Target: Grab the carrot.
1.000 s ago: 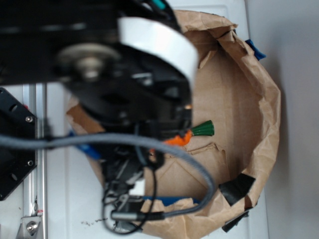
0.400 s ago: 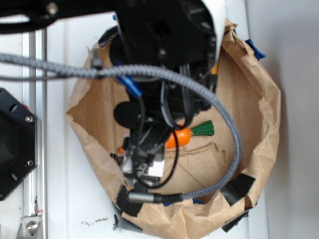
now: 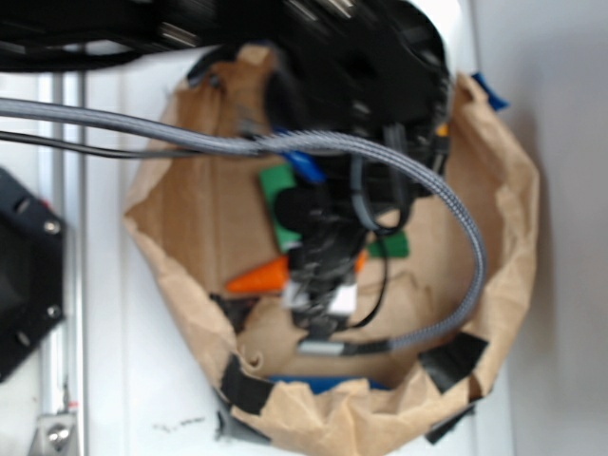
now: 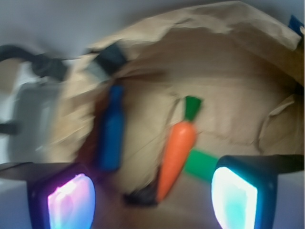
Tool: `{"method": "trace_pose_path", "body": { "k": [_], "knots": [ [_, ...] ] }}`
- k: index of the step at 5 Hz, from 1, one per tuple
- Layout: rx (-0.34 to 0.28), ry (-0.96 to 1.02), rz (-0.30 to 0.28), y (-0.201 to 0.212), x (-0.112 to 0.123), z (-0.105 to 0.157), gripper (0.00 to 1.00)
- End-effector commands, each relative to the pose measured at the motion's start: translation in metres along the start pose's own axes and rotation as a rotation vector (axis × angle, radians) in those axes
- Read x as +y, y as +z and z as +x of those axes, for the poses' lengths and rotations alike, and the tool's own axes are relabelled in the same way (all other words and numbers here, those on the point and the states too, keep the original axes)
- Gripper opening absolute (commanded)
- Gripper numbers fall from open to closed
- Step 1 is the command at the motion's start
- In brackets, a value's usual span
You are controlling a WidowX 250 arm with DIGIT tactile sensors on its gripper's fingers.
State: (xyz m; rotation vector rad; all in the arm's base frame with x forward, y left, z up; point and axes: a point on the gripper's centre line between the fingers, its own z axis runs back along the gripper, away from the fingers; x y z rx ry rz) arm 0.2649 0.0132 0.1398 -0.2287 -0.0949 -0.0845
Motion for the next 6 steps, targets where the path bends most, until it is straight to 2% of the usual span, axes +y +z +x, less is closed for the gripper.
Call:
{"method": "trace_pose_path", "body": {
  "k": [1, 2, 3, 4, 6],
  "knots": [
    [-0.050, -0.055, 0.139, -0.038, 0.026, 0.009, 1.00],
    [-0.025, -0.098, 0.142, -0.054, 0.024, 0.004, 1.00],
    [0.009, -0.153, 0.107, -0.076, 0.018, 0.007, 1.00],
    [0.012, -0.150, 0.104, -0.084, 0.017, 0.006, 1.00],
    [0.007, -0.111, 0.042, -0.069, 0.005, -0.005, 1.00]
  ]
}}
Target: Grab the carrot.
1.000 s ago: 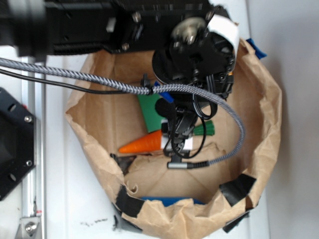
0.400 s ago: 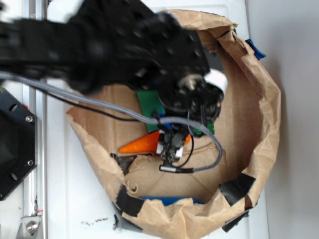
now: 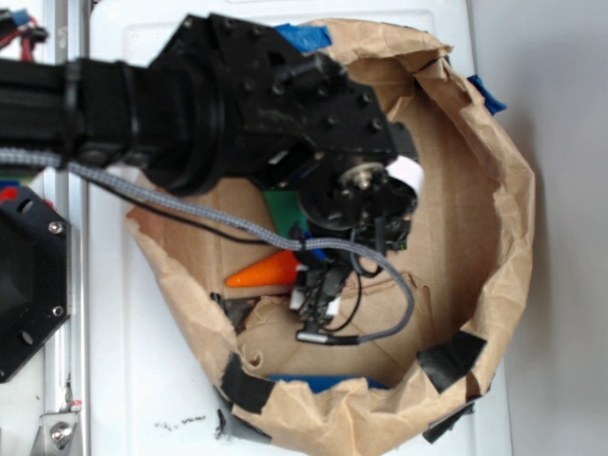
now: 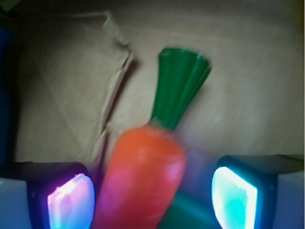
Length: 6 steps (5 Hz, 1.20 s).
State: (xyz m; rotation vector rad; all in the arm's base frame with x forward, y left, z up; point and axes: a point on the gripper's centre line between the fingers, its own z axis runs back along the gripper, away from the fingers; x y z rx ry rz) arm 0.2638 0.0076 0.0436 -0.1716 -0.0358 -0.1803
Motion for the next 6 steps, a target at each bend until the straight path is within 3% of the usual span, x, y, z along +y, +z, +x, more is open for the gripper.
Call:
{"method": "trace_pose_path", "body": {
  "k": [1, 6],
  "knots": [
    [-0.061, 0.042, -0.010, 0.022, -0.010, 0.008, 1.00],
    [-0.030, 0.025, 0.093, -0.023, -0.010, 0.010, 1.00]
  ]
}}
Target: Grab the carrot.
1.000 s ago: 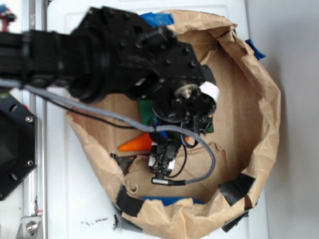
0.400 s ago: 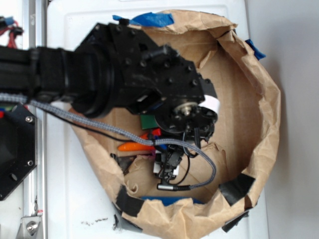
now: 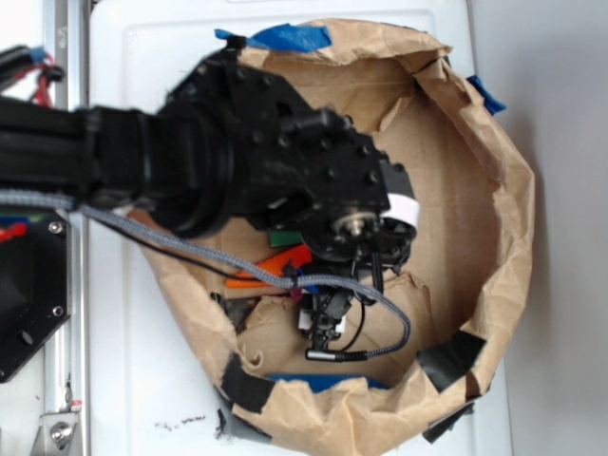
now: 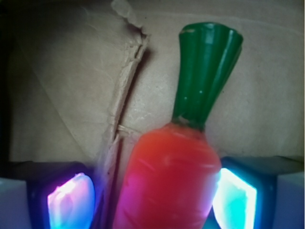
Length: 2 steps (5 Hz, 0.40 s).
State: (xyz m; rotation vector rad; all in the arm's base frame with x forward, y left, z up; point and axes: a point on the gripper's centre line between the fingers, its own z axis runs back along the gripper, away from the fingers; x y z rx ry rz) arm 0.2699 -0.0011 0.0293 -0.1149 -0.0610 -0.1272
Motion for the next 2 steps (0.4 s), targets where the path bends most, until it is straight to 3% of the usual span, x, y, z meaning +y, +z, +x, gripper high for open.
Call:
{"method": "trace_pose_path", "body": {
  "k": [1, 2],
  "knots": [
    [-0.003, -0.022, 0.051, -0.0112, -0.0059, 0.0012, 1.00],
    [-0.002, -0.003, 0.036, -0.0106, -0.0041, 0.0015, 0.00]
  ]
}}
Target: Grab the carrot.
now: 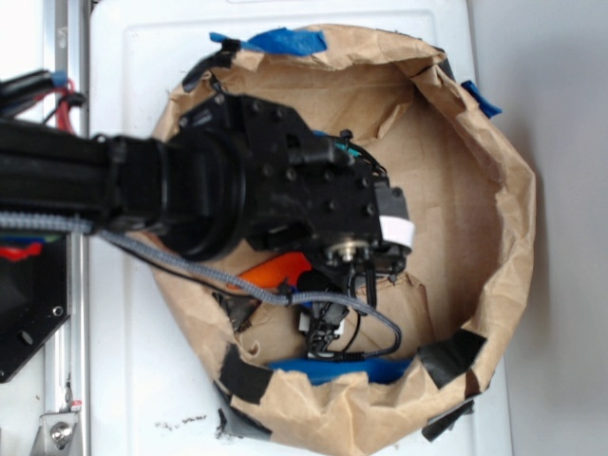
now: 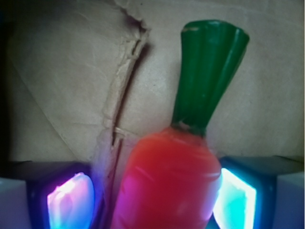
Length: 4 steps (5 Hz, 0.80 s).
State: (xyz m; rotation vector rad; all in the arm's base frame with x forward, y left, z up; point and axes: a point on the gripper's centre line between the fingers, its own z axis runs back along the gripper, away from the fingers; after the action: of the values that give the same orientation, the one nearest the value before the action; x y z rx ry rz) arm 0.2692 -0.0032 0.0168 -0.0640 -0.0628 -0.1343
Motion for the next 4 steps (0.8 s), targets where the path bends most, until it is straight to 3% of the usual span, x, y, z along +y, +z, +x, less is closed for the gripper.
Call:
{"method": "trace_pose_path", "body": {
  "k": [1, 4],
  "knots": [
    [-0.014, 0.010, -0.014, 0.005, -0.002, 0.003, 0.00],
    [-0.024, 0.053, 0.006, 0.019, 0.004, 0.008, 0.00]
  ]
}}
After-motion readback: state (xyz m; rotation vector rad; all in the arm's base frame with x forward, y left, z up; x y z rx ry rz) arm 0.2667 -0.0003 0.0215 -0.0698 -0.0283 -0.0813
